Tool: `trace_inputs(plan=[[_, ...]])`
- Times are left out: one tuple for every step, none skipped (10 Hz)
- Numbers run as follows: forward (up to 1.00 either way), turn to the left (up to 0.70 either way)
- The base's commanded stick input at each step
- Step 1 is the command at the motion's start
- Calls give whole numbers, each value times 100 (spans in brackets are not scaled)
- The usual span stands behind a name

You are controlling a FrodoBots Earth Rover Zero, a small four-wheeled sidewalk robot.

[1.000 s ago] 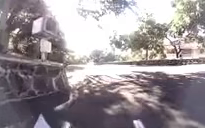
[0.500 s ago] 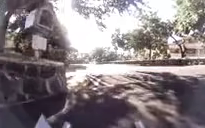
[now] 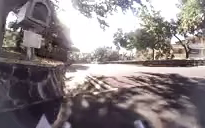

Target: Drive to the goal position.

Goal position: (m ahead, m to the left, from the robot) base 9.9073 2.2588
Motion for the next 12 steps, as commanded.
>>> trace_inputs(plan=[[70, -1], [70, -6], [70, -11], [70, -35], [70, -35], [70, -35], [70, -35], [70, -35], [70, -30], [70, -23], [70, -16], [70, -10]])
